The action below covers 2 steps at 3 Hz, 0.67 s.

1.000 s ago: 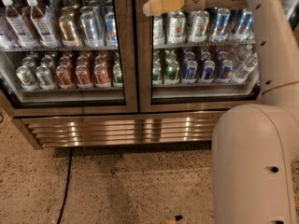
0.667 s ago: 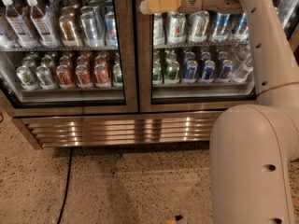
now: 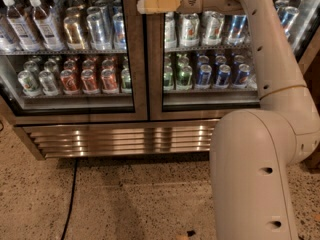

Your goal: Open right fridge door

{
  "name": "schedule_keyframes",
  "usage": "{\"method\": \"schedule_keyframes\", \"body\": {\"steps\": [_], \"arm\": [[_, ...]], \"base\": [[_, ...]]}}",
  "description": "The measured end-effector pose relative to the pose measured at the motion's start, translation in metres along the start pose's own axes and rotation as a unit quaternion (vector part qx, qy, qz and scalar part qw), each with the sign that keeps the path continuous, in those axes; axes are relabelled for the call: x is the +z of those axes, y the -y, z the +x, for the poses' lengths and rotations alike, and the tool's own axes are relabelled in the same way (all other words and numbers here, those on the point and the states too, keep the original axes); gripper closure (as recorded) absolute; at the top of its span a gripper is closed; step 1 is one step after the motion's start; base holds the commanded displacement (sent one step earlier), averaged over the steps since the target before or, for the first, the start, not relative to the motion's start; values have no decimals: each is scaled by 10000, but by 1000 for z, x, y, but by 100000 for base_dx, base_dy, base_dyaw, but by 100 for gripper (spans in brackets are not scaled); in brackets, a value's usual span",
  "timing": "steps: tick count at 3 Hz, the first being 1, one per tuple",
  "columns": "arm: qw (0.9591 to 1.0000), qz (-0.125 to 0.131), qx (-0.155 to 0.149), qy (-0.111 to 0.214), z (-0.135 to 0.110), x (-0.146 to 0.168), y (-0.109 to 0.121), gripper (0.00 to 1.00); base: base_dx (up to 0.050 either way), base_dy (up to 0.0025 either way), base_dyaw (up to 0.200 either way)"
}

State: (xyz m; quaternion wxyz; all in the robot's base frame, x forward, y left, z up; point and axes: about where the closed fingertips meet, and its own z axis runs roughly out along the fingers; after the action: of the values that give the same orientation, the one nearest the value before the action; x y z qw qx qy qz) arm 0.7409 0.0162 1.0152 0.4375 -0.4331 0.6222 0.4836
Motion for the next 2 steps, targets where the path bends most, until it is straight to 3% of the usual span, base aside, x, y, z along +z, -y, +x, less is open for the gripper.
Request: {"method": "schedule_keyframes", "body": {"steps": [1, 2], "arm": [[10000, 2, 2, 0, 0, 0, 0, 0], [9973, 545, 485, 35, 29, -33, 35, 0]], "base": [[0, 0, 0], [0, 0, 0]]}}
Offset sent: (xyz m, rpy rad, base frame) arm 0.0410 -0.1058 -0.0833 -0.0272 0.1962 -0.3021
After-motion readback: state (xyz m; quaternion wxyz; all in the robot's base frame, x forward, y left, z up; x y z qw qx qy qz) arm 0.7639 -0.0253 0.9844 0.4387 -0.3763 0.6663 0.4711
